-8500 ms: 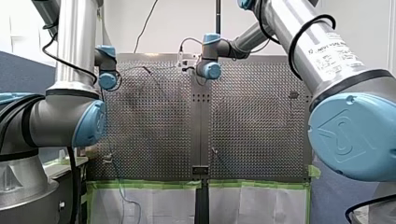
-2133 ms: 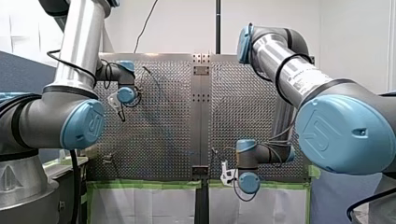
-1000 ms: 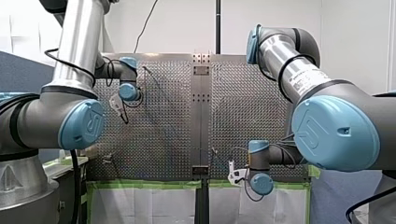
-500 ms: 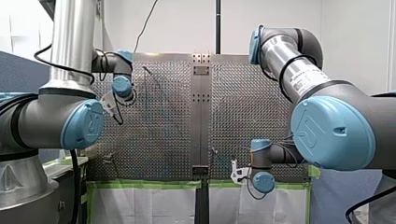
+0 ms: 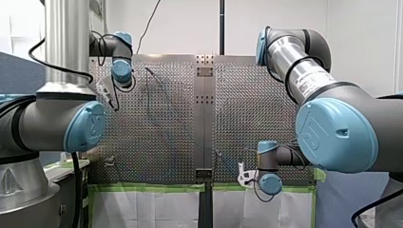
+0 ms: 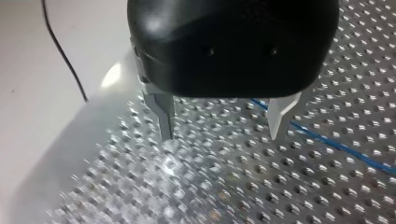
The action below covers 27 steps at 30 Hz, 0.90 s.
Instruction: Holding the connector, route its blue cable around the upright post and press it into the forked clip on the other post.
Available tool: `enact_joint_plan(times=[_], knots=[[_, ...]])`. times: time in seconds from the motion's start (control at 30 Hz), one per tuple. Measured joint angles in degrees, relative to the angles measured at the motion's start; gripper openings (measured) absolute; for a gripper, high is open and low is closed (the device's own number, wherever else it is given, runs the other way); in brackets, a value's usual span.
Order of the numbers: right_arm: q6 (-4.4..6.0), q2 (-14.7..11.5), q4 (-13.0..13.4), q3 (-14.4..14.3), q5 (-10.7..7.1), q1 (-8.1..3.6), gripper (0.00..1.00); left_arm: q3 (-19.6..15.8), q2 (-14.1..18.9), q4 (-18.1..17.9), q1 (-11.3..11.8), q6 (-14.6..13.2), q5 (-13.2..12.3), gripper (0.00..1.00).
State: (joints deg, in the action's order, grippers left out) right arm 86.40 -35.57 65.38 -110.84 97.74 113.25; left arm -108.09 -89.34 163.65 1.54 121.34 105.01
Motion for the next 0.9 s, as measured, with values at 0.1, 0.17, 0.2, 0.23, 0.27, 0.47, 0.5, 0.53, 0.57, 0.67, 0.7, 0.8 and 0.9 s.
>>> enact_joint_plan(times=[0.1,0.17,0.2,0.23,0.27,0.47,0.5,0.53,0.57,0.67,0.7,0.8,0.9], knots=[[0.06,0.0,-0.2,0.0,0.0,-0.16,0.0,1.3,1.4,1.4,0.1,-0.5,0.1,0.98],[0.06,0.0,-0.5,0.0,0.0,-0.24,0.0,2.3,2.4,2.4,0.1,-1.0,0.4,0.98],[0.04,0.0,-0.7,0.0,0.0,-0.28,0.0,2.9,3.0,3.0,0.2,-1.4,0.6,0.98],[0.01,0.0,-0.8,0.0,0.0,-0.31,0.0,3.5,3.6,3.6,0.1,-1.7,0.8,0.98],[-0.02,0.0,-1.0,0.0,0.0,-0.38,0.0,4.0,4.1,4.1,0.1,-2.1,1.0,0.98],[-0.03,0.0,-1.3,0.0,0.06,-0.51,0.0,7.3,7.4,7.4,-0.1,-5.0,3.1,0.98],[-0.03,0.0,-1.4,0.0,0.07,-0.51,0.0,7.9,8.0,8.0,-0.2,-5.3,3.3,0.98],[-0.04,0.0,-1.4,0.0,0.08,-0.51,0.0,8.3,8.4,8.4,-0.3,-5.4,3.3,0.98],[-0.04,0.0,-1.4,0.0,0.08,-0.52,0.0,8.8,8.9,8.9,-0.5,-5.4,3.1,0.98],[-0.06,0.0,-1.5,0.0,0.08,-0.52,0.0,10.2,10.3,10.3,-1.0,-4.8,2.1,0.98],[-0.07,0.0,-1.5,0.0,0.07,-0.53,0.0,10.9,11.0,11.0,-1.2,-4.5,1.6,0.98],[-0.06,0.0,-1.5,0.0,0.03,-0.55,0.0,12.6,12.7,12.7,-1.7,-4.2,-0.1,0.98],[-0.06,0.0,-1.5,0.0,0.01,-0.54,0.0,14.4,14.5,14.5,-2.4,-4.3,-1.9,0.98]])
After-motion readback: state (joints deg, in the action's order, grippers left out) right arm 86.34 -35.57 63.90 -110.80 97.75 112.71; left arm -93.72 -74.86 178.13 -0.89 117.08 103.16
